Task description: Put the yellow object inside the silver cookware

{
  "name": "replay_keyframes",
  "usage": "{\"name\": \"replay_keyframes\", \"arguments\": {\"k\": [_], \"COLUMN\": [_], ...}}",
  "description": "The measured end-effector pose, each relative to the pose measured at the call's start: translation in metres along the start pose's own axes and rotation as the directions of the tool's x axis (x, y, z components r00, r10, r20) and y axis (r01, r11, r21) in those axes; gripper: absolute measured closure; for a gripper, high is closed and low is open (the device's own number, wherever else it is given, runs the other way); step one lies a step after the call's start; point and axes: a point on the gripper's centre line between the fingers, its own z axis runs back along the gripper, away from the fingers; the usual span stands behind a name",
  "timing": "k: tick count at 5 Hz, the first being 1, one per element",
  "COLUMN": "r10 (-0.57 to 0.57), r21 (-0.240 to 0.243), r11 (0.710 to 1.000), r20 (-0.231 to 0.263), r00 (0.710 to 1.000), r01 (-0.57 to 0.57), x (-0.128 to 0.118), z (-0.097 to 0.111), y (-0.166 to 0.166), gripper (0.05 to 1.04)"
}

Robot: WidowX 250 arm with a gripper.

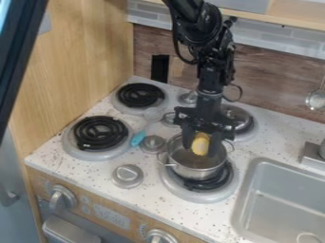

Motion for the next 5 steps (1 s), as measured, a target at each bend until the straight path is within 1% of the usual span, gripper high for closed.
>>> {"name": "replay_keyframes", "arguments": {"k": [1, 2, 3, 4, 5], "r10": [0.009, -0.011, -0.033, -0.046, -0.047], "r21": [0.008, 0.002, -0.009, -0.008, -0.015], "r11": [1.0, 1.0, 0.999, 0.999, 0.999], "r20": [-0.036, -0.028, 0.053, 0.084, 0.097], "r00": [0.999, 1.0, 0.998, 0.995, 0.994], "r01": [-0.009, 0.011, 0.033, 0.047, 0.048], "x": [-0.011, -0.014, -0.013, -0.018, -0.021], "z": [-0.008, -0.002, 0.026, 0.039, 0.047], "y": [0.002, 0.002, 0.001, 0.002, 0.001], "gripper": [0.423, 0.124, 0.065, 0.081, 0.085]}}
